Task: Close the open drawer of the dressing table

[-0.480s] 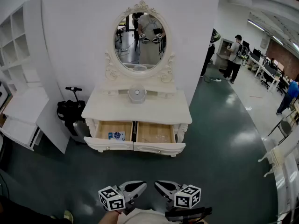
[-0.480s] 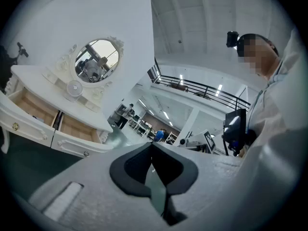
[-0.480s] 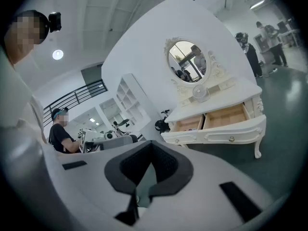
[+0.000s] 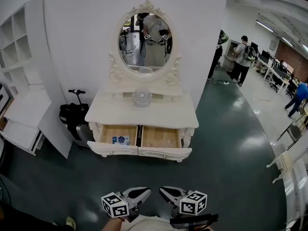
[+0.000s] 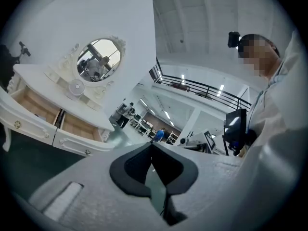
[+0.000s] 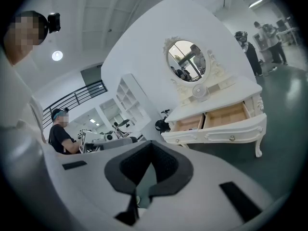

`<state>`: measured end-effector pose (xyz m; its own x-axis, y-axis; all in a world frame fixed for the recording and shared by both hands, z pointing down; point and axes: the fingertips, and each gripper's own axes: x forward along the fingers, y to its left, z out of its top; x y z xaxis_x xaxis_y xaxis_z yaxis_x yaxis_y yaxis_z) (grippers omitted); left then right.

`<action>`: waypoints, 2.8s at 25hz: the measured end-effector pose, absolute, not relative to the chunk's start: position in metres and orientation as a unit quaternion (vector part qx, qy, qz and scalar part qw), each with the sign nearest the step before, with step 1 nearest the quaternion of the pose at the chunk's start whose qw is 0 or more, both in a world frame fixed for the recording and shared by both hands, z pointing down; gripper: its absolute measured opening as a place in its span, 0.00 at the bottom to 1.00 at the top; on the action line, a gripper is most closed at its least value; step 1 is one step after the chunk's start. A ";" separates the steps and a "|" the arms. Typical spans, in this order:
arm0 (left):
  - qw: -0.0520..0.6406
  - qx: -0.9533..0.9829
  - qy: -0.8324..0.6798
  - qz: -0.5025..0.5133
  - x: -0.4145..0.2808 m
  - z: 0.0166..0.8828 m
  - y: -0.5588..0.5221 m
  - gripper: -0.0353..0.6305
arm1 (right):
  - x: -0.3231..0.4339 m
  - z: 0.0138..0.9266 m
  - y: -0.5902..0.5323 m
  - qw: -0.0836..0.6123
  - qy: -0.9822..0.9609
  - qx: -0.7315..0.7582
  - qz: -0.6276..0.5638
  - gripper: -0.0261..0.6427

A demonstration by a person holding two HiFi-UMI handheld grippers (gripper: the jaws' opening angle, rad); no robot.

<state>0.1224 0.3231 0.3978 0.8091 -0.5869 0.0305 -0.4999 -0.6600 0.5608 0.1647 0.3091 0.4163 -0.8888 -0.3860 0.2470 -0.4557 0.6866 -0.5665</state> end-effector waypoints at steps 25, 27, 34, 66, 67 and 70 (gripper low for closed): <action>0.291 0.902 -0.309 -0.074 0.092 0.409 0.275 0.06 | 0.147 0.422 0.255 0.024 -0.904 0.234 0.357 0.06; 0.293 0.904 -0.303 -0.072 0.083 0.410 0.258 0.06 | 0.140 0.423 0.235 0.020 -0.901 0.244 0.358 0.06; 0.296 0.907 -0.292 -0.066 0.040 0.410 0.192 0.06 | 0.102 0.426 0.175 0.017 -0.891 0.261 0.370 0.06; 0.316 0.920 -0.228 -0.037 -0.025 0.433 0.056 0.06 | 0.058 0.465 0.050 0.017 -0.837 0.358 0.413 0.07; 0.318 0.920 -0.227 -0.035 -0.022 0.436 0.055 0.06 | 0.061 0.468 0.048 0.020 -0.835 0.360 0.415 0.07; 0.326 0.919 -0.222 -0.027 -0.015 0.444 0.050 0.06 | 0.070 0.480 0.040 0.017 -0.824 0.368 0.430 0.07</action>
<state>-0.0154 0.0498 0.4445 0.8999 -0.4258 0.0943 -0.3901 -0.6891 0.6107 0.0703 0.0398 0.4802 -0.7282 -0.5923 0.3448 -0.6218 0.3593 -0.6959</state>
